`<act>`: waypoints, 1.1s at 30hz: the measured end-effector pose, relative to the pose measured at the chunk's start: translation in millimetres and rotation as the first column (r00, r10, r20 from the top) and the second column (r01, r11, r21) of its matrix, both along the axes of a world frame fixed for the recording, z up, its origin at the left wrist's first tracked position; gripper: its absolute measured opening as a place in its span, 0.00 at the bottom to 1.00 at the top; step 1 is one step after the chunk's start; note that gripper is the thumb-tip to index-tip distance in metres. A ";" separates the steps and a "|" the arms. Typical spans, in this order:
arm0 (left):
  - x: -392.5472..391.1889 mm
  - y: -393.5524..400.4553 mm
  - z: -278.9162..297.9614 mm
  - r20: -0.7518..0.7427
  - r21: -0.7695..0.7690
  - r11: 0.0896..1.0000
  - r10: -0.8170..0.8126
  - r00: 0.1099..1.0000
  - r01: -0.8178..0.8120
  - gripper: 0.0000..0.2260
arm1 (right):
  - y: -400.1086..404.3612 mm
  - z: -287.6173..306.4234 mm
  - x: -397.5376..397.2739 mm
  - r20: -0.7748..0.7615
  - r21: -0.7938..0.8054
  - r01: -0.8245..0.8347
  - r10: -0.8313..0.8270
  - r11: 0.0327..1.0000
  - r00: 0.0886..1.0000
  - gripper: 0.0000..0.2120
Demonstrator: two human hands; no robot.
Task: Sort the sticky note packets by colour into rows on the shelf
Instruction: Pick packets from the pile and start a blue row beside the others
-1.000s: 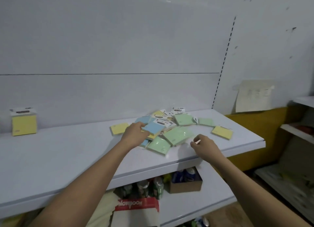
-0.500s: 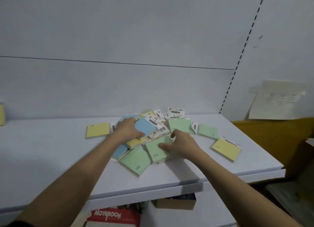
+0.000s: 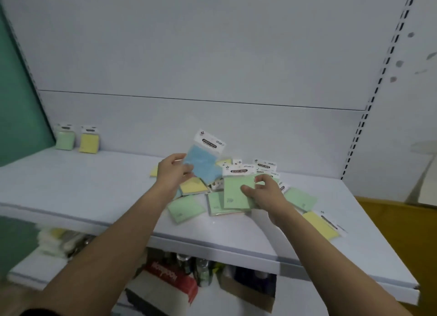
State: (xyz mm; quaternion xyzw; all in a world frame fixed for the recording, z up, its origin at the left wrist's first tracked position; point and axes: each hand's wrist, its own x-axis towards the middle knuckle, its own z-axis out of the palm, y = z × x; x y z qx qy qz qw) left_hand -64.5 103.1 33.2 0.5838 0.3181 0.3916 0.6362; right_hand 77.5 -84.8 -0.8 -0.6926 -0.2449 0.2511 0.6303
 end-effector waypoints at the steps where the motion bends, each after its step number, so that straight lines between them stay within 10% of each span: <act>1: -8.5 -9.2 0.6 0.038 -0.048 0.999 0.012 0.999 -0.011 0.13 | -2.9 2.9 0.5 -0.039 0.040 -0.028 0.030 0.999 0.999 0.13; 13: -147.9 -45.1 -17.4 0.064 -0.166 0.976 0.152 0.986 -0.140 0.13 | 19.6 21.8 -74.7 -0.262 0.204 -0.283 0.330 0.937 0.907 0.17; 33: -368.6 89.1 -13.3 0.086 -0.159 0.979 0.139 0.986 -0.124 0.14 | 177.6 43.8 -267.2 -0.061 0.208 -0.237 0.255 0.949 0.965 0.09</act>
